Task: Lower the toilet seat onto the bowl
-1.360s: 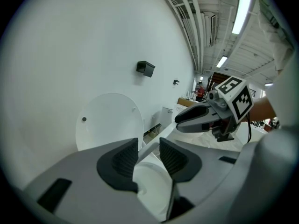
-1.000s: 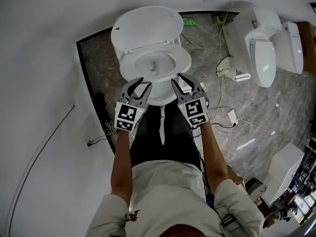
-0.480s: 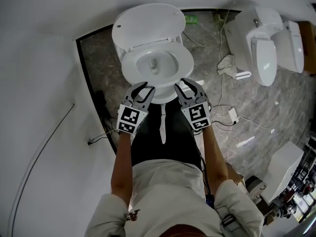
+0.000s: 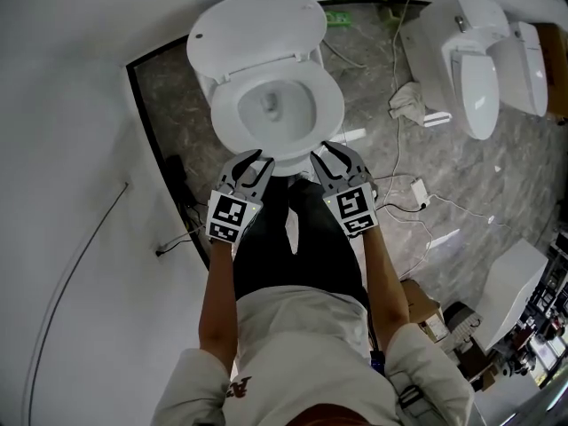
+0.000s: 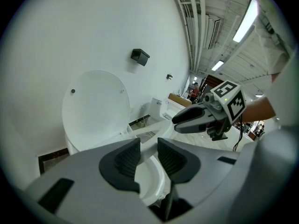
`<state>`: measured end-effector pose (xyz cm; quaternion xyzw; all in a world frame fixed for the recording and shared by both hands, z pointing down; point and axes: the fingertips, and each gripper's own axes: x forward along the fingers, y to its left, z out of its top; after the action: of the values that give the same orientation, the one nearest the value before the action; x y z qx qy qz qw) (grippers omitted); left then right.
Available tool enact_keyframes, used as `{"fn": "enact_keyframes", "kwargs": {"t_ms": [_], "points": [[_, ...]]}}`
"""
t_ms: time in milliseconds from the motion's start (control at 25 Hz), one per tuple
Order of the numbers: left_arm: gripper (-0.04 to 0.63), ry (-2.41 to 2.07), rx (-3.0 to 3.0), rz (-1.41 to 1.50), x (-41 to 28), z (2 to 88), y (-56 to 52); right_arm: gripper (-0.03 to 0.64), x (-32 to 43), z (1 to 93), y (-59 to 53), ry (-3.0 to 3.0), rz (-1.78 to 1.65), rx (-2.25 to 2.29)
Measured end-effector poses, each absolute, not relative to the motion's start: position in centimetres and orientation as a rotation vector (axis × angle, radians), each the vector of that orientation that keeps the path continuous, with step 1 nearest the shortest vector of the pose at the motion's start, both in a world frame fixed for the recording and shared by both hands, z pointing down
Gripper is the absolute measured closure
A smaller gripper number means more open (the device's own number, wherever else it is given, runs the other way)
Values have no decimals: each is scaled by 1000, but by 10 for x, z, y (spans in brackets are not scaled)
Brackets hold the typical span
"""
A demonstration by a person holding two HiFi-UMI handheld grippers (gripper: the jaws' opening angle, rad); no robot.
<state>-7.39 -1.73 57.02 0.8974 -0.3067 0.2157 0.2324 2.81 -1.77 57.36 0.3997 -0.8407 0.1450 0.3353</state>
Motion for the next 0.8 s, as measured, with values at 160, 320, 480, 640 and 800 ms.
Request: {"fn": "enact_keyframes", "kwargs": {"t_ms": [160, 320, 480, 640, 800], "points": [[469, -833, 2451, 603, -72, 577, -9, 482, 29, 582, -9, -2194, 406, 1023], [470, -829, 2438, 621, -70, 584, -2, 482, 32, 587, -1, -2204, 451, 1022], [471, -832, 2420, 643, -68, 592, 9, 489, 36, 593, 7, -2219, 531, 1039], [471, -844, 2408, 652, -67, 601, 15, 500, 38, 602, 12, -2225, 580, 1054], [471, -867, 2401, 654, -67, 611, 23, 505, 40, 610, 18, -2225, 603, 1071]]}}
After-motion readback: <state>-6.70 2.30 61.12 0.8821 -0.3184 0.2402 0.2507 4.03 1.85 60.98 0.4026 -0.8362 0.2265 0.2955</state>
